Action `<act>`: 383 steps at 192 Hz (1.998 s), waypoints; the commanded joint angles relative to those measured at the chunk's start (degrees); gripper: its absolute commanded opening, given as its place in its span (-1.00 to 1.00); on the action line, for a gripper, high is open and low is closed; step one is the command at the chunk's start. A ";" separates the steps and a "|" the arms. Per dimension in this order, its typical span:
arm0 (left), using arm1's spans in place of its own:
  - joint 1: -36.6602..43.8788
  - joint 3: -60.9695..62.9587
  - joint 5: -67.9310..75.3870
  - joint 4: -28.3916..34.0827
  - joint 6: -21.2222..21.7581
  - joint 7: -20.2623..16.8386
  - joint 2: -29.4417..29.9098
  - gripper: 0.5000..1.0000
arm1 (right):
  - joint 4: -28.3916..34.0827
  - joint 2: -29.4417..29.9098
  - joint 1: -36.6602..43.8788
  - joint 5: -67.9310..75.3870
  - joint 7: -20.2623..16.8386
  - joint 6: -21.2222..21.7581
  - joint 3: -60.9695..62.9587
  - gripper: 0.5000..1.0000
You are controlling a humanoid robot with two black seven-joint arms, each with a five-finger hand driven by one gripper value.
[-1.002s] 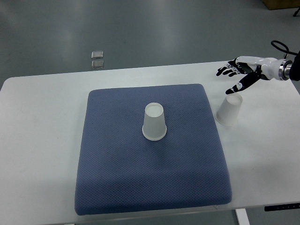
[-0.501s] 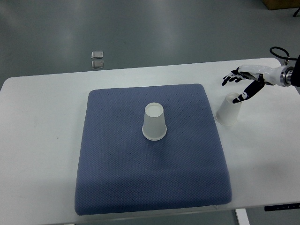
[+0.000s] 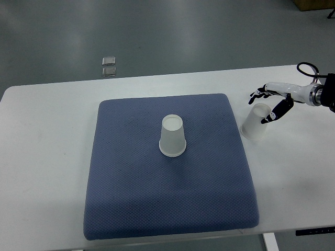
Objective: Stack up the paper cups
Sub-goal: 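Close the right hand fingers around the white paper cup, then lift the cup with the right hand and carry it over the upside-down cup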
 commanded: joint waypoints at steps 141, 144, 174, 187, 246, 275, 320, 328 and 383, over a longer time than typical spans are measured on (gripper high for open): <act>0.00 0.00 0.00 0.00 0.00 0.00 0.00 1.00 | -1.61 0.31 -1.59 -0.87 0.09 -5.69 -2.85 0.18; 0.00 0.00 0.00 0.00 0.00 0.00 0.00 1.00 | -1.61 0.31 -1.59 -0.87 0.18 -5.69 -2.85 0.16; 0.00 0.00 0.00 0.00 0.00 0.00 0.00 1.00 | -1.61 0.31 -2.20 -0.87 0.18 -6.30 -2.85 0.06; 0.00 0.00 0.00 0.00 0.00 0.00 0.00 1.00 | -1.61 0.31 -2.20 -0.87 0.53 -6.30 -2.85 -0.07; 0.00 0.00 0.00 0.00 0.00 0.00 0.00 1.00 | -1.53 0.13 -1.59 -0.78 0.70 -6.30 -2.42 -1.00; 0.00 0.00 0.00 0.00 0.00 0.00 0.00 1.00 | -1.44 -0.57 0.35 0.10 0.79 -5.95 -1.71 -1.00; 0.00 0.00 0.00 0.00 0.00 0.00 0.00 1.00 | -0.73 -2.33 5.80 1.07 0.79 -4.28 -1.45 -1.00; 0.00 0.00 0.00 0.00 0.00 0.00 0.00 1.00 | -0.73 -2.33 6.85 1.15 0.79 -2.96 -1.45 -1.00; 0.00 0.00 0.00 0.00 0.00 0.00 0.00 1.00 | 0.76 -1.71 12.91 4.05 0.53 7.23 4.26 -1.00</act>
